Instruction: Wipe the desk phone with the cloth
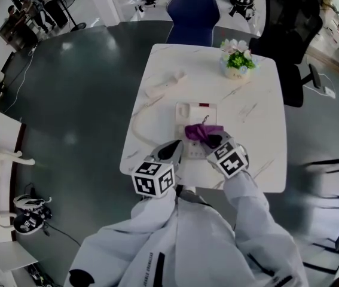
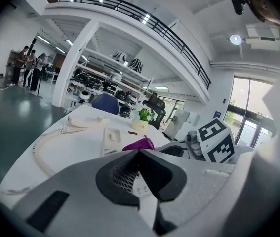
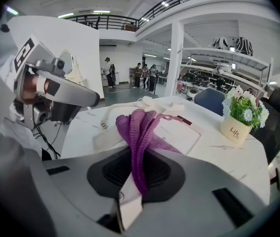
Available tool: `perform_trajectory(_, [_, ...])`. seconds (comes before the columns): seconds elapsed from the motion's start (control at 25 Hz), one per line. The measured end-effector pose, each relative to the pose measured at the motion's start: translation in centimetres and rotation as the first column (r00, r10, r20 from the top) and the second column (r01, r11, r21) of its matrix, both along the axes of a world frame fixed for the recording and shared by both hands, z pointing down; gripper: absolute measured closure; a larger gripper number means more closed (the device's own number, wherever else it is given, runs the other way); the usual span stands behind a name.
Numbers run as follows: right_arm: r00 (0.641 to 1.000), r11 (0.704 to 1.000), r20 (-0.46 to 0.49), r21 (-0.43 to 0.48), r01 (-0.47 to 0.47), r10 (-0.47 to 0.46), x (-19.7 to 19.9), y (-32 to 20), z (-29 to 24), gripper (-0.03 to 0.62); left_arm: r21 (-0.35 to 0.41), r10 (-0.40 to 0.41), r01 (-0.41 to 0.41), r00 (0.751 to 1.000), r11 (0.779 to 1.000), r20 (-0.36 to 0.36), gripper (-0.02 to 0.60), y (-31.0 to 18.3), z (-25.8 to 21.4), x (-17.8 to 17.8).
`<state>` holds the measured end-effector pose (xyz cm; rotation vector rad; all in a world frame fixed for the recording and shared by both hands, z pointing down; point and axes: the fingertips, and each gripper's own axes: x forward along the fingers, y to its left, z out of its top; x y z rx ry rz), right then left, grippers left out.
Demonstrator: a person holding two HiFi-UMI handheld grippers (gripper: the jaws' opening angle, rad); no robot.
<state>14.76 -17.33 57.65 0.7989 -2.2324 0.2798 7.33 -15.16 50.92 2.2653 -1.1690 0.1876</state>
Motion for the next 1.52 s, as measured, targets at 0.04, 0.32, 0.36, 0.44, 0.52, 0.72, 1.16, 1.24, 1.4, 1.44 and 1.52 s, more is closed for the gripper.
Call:
perform_trajectory(0.04, [1.000, 1.000, 0.000, -0.003, -0.002, 0.002, 0.0, 0.2, 0.1, 0.554, -0.001, 0.003, -0.003, 1.000, 1.000, -0.001, 0.583, 0.0, 0.1, 0.0])
perform_trajectory(0.32, [1.000, 0.999, -0.004, -0.032, -0.022, 0.022, -0.2, 2.0, 0.1, 0.554, -0.024, 0.040, -0.041, 0.999, 0.999, -0.012, 0.583, 0.9, 0.1, -0.1])
perform_trajectory(0.36, [1.000, 0.999, -0.003, -0.034, -0.028, 0.028, -0.2, 2.2, 0.1, 0.554, -0.027, 0.048, -0.049, 0.999, 0.998, -0.013, 0.584, 1.1, 0.2, 0.0])
perform_trajectory(0.44, [0.999, 0.998, 0.002, -0.038, -0.040, 0.040, -0.2, 2.4, 0.2, 0.554, -0.037, 0.058, -0.059, 0.998, 0.998, -0.015, 0.584, 1.4, 0.5, -0.1])
perform_trajectory(0.52, [0.999, 0.998, 0.003, -0.047, -0.049, 0.049, -0.3, 3.1, 0.4, 0.554, -0.050, 0.065, -0.066, 0.998, 0.997, -0.019, 0.583, 1.9, 0.9, -0.3])
perform_trajectory(0.72, [0.998, 0.996, -0.005, -0.064, -0.067, 0.067, -0.3, 4.7, 0.7, 0.554, -0.056, 0.091, -0.092, 0.995, 0.994, -0.028, 0.583, 2.8, 0.9, -0.3])
perform_trajectory(1.16, [0.993, 0.990, -0.010, -0.081, -0.116, 0.116, -0.5, 6.9, 1.2, 0.554, -0.065, 0.127, -0.129, 0.991, 0.990, -0.035, 0.583, 4.6, 1.3, -1.1])
perform_trajectory(1.24, [0.992, 0.988, -0.009, -0.081, -0.128, 0.128, -0.5, 7.1, 1.3, 0.554, -0.065, 0.135, -0.137, 0.990, 0.988, -0.035, 0.583, 5.0, 1.4, -1.2])
perform_trajectory(1.4, [0.988, 0.985, -0.010, -0.081, -0.154, 0.154, -0.7, 7.4, 1.5, 0.554, -0.068, 0.148, -0.150, 0.989, 0.986, -0.031, 0.583, 5.5, 1.6, -1.7])
perform_trajectory(1.44, [0.988, 0.984, -0.010, -0.082, -0.157, 0.157, -0.8, 7.6, 1.4, 0.554, -0.067, 0.148, -0.150, 0.989, 0.986, -0.030, 0.583, 5.7, 1.5, -1.9])
perform_trajectory(1.52, [0.987, 0.983, -0.006, -0.085, -0.163, 0.163, -1.0, 7.9, 1.5, 0.554, -0.065, 0.148, -0.149, 0.989, 0.987, -0.029, 0.584, 5.9, 1.5, -2.3])
